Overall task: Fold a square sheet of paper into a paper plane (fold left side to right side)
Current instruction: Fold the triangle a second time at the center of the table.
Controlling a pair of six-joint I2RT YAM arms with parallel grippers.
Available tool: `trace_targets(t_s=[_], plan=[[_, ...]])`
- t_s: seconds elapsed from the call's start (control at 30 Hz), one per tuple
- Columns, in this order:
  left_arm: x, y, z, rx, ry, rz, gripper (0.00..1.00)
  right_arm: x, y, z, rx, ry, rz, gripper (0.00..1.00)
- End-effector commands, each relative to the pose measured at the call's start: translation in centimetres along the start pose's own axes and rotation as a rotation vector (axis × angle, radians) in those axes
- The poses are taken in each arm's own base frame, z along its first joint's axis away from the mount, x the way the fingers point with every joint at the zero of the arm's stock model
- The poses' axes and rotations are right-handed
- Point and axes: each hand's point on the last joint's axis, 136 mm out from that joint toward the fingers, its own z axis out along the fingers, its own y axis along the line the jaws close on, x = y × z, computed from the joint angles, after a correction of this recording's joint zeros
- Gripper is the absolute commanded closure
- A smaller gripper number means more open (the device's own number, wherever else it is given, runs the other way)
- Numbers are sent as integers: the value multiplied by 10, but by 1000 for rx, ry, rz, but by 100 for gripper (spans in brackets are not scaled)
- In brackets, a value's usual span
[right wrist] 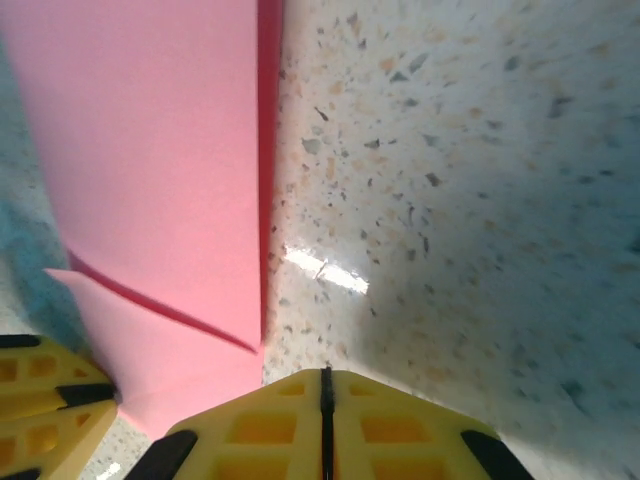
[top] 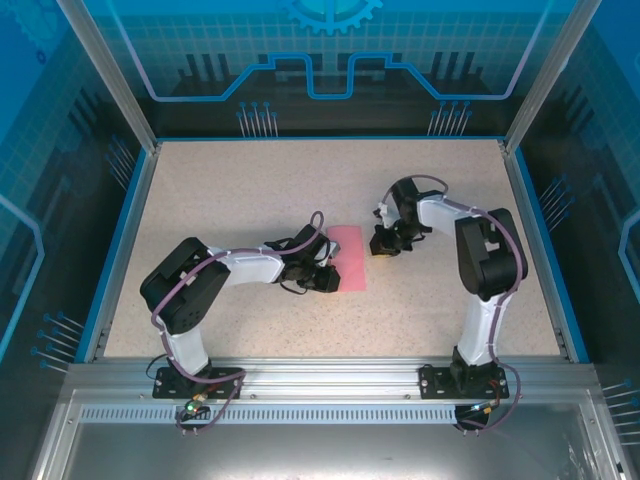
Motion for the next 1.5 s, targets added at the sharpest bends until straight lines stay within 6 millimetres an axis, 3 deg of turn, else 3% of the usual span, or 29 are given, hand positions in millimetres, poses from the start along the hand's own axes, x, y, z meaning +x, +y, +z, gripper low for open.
trace_targets(t_s=[0.0,0.27,0.57,0.9,1.27,1.47], plan=[[35,35,6,-140,111,-19,82,-4,12,-23,-40,-76,-18,90],[36,36,4,-155,117,-22,82,9,46,-18,-197,-63,-32,90],[32,35,5,-152,113,-12,82,15,54,-17,-190,-50,-54,90],[31,36,4,-163,111,-21,82,22,73,17,-239,27,-74,91],[29,35,3,-161,101,-20,82,20,57,39,-164,74,-50,90],[19,25,-2,-129,68,-10,82,28,41,50,-103,118,-14,91]])
